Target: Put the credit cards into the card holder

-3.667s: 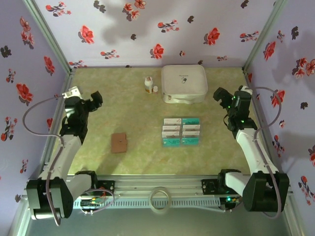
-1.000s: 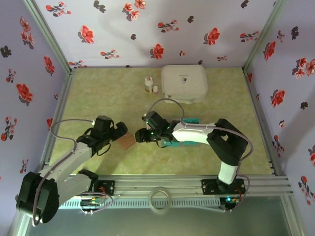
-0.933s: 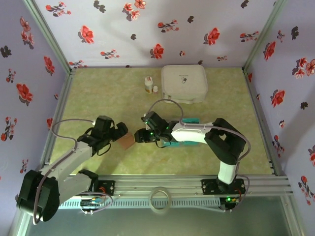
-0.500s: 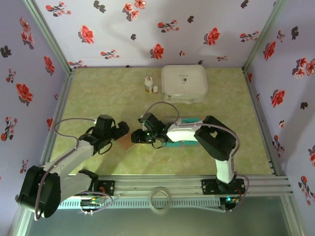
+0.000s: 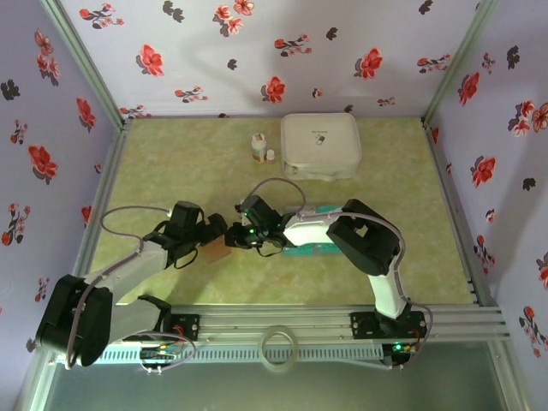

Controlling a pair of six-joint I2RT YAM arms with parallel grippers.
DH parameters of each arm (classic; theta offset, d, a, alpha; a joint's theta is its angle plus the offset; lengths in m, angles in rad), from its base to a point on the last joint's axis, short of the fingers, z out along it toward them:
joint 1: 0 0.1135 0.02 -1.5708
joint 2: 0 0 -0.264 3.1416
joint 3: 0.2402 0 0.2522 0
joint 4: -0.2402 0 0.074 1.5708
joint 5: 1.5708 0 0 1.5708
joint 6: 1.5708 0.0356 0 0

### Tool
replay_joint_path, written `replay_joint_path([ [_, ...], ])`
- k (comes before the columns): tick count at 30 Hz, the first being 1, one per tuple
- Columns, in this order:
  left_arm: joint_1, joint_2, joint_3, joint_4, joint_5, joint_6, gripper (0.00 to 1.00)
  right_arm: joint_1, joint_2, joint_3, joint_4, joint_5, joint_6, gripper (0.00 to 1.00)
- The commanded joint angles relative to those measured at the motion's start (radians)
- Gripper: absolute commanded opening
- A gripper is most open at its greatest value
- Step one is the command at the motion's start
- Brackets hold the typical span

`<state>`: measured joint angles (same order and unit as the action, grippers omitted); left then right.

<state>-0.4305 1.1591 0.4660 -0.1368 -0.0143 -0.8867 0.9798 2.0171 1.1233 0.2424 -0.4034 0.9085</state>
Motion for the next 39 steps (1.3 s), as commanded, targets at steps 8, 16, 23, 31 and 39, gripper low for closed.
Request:
replay_joint_path([
  [8, -0.018, 0.009, -0.031, 0.051, 0.007, -0.003, 1.0, 0.005, 0.027, 0.002, 0.106, -0.035, 0.07, 0.15],
  [16, -0.02, 0.01, -0.036, 0.055, 0.007, 0.005, 1.0, 0.01, -0.026, -0.065, 0.106, -0.02, 0.075, 0.29],
  [23, -0.019, 0.011, -0.038, 0.059, 0.004, 0.011, 1.0, 0.03, -0.033, -0.085, 0.127, -0.024, 0.091, 0.29],
  [31, -0.019, 0.016, -0.049, 0.068, 0.004, 0.002, 1.0, 0.034, -0.005, -0.07, 0.182, -0.041, 0.124, 0.13],
  [39, -0.019, 0.003, -0.027, 0.041, 0.004, 0.009, 1.0, 0.021, -0.02, -0.083, 0.234, -0.05, 0.148, 0.0],
])
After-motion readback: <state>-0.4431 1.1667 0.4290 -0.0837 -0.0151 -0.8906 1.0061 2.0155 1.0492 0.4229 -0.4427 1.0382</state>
